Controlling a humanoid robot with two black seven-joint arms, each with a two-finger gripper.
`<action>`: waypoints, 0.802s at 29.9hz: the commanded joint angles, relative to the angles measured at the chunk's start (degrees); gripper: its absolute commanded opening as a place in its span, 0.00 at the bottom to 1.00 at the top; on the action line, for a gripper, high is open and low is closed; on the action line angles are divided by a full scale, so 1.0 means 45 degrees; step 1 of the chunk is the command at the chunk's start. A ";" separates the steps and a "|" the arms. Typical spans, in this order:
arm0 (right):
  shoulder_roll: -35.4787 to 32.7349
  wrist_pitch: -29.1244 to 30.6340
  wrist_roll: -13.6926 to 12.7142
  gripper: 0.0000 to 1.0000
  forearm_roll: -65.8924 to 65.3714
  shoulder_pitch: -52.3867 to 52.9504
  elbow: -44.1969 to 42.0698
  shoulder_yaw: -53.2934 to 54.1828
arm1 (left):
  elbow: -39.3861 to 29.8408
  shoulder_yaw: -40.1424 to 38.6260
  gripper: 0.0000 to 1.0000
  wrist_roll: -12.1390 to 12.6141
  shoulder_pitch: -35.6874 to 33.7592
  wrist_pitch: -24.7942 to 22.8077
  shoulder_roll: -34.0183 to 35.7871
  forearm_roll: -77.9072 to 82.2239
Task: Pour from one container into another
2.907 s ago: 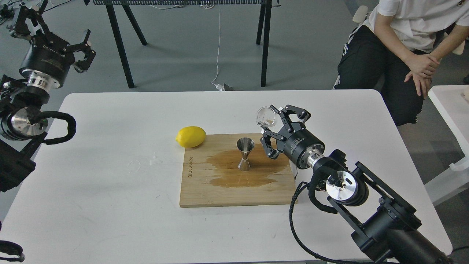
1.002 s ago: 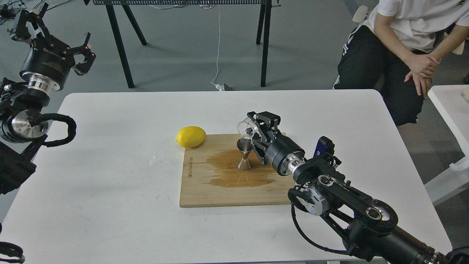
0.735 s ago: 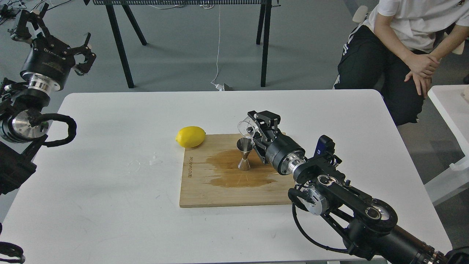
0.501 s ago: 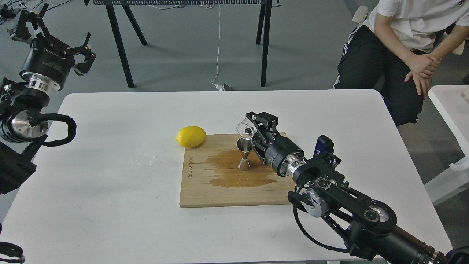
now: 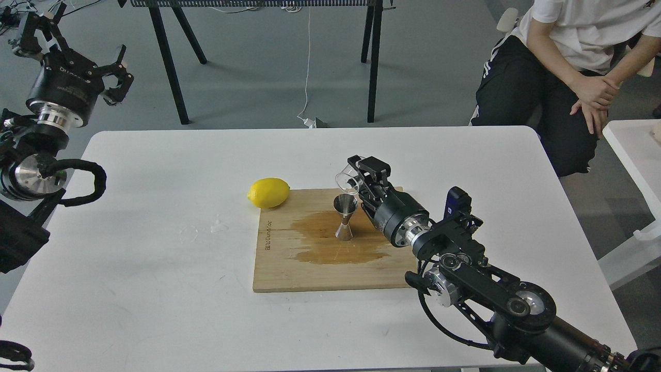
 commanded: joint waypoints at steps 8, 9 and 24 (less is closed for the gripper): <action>-0.0035 -0.0187 0.0247 0.19 -0.0584 0.0159 -0.0040 -0.0295 | 0.0000 0.0001 1.00 0.0000 -0.0001 0.0000 0.0139 0.0000; -0.0035 -0.0187 0.0247 0.19 -0.0759 0.0140 -0.0040 -0.0295 | 0.0000 0.0001 1.00 0.0000 -0.0001 0.0000 0.0139 0.0000; -0.0309 -0.0206 0.0325 0.19 -0.1425 0.0335 -0.0059 -0.0627 | 0.0000 -0.0019 1.00 0.0000 -0.0001 0.0000 0.0159 0.0000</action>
